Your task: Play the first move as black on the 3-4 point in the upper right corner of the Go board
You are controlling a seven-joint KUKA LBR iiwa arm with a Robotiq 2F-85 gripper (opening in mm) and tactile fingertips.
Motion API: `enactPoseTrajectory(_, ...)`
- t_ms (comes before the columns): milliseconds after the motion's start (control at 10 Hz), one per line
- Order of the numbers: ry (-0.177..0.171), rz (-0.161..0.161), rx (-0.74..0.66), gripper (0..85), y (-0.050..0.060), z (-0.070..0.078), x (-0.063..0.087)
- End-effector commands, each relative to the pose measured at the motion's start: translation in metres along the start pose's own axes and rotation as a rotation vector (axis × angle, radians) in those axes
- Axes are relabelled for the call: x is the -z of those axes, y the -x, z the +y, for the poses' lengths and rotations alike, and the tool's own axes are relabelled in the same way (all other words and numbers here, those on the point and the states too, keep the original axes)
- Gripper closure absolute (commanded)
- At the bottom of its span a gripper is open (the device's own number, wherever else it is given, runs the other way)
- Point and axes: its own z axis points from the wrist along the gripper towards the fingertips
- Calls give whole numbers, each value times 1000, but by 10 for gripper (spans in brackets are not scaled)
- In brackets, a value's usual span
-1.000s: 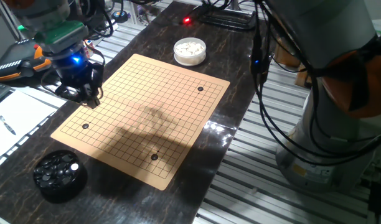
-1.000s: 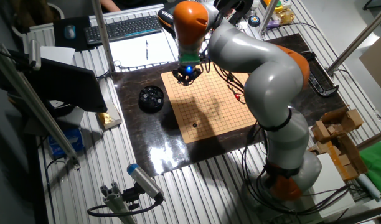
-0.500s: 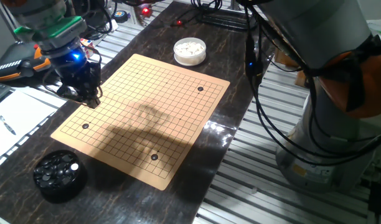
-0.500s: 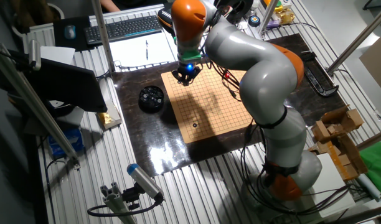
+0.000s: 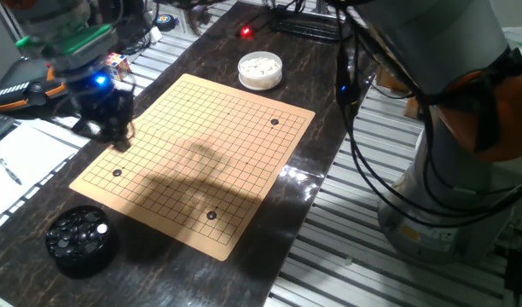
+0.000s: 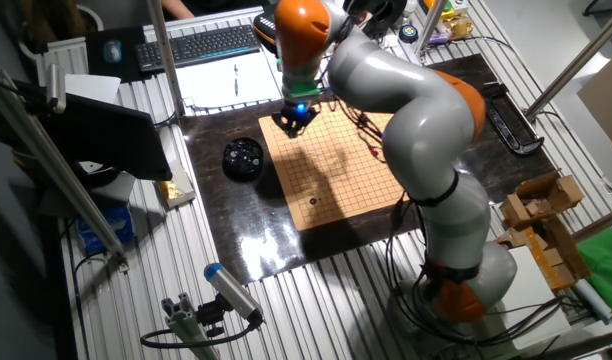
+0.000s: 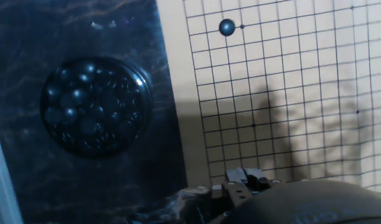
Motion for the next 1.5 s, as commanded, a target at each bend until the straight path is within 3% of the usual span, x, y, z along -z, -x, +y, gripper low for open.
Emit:
enactPoseTrajectory(0, 16, 0, -16, 843, 5, 12, -3)
enactPoseTrajectory(300, 26, -7, -86, 843, 17, 38, -19)
enactPoseTrajectory(600, 36, -39, -133, 843, 31, 66, -50)
enactPoseTrajectory(900, 53, -46, -148, 843, 38, 73, -66)
enactPoseTrajectory(1100, 19, -53, -125, 843, 38, 73, -67)
enactPoseTrajectory(1300, 61, 27, -77, 843, 38, 73, -67)
enactPoseTrajectory(1400, 61, 44, -47, 843, 38, 73, -67)
